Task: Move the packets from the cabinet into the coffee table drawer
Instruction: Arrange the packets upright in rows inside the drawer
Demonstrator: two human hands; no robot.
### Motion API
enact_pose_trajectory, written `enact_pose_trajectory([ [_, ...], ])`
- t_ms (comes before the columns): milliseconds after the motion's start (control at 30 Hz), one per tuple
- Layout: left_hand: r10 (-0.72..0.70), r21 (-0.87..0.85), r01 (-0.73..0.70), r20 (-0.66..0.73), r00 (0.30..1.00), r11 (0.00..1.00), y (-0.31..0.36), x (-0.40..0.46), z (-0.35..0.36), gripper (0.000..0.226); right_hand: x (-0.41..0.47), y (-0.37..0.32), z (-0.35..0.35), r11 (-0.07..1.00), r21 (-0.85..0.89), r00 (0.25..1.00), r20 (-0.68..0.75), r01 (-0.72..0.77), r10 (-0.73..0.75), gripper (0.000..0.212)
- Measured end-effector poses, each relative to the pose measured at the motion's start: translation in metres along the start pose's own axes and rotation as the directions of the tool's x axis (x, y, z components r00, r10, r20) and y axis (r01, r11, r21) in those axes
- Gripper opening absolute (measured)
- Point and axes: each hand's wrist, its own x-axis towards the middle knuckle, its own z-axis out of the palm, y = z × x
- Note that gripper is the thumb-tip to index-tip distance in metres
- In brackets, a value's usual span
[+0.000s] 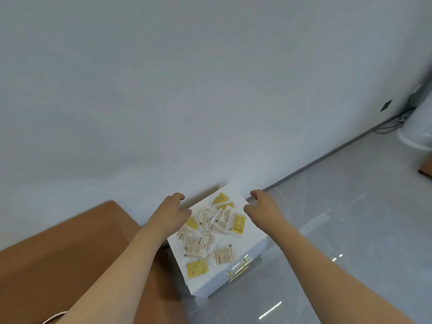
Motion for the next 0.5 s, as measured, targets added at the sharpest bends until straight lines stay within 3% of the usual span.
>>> enact_pose_trajectory([
  [167,-0.028,0.021,0.025,0.175,0.984,0.999,-0.069,0.106,0.055,0.059,0.094,0.032,0.085,0.97,0.003,0.969,0.037,-0.245,0.245,0.057],
  [333,-0.026,0.141,-0.023,0.335,0.942,0.99,-0.134,0.175,0.148,0.068,0.175,0.095,0.17,0.909,-0.121,0.914,0.03,-0.398,0.404,0.045],
  [400,-0.012,0.248,-0.098,0.405,0.914,0.964,-0.159,0.19,0.186,0.068,0.204,0.124,0.2,0.88,-0.145,0.888,0.012,-0.453,0.459,0.049],
  [500,0.08,0.467,-0.278,0.401,0.913,0.84,-0.194,0.206,0.234,0.068,0.238,0.165,0.235,0.798,-0.094,0.803,-0.065,-0.595,0.592,0.07],
])
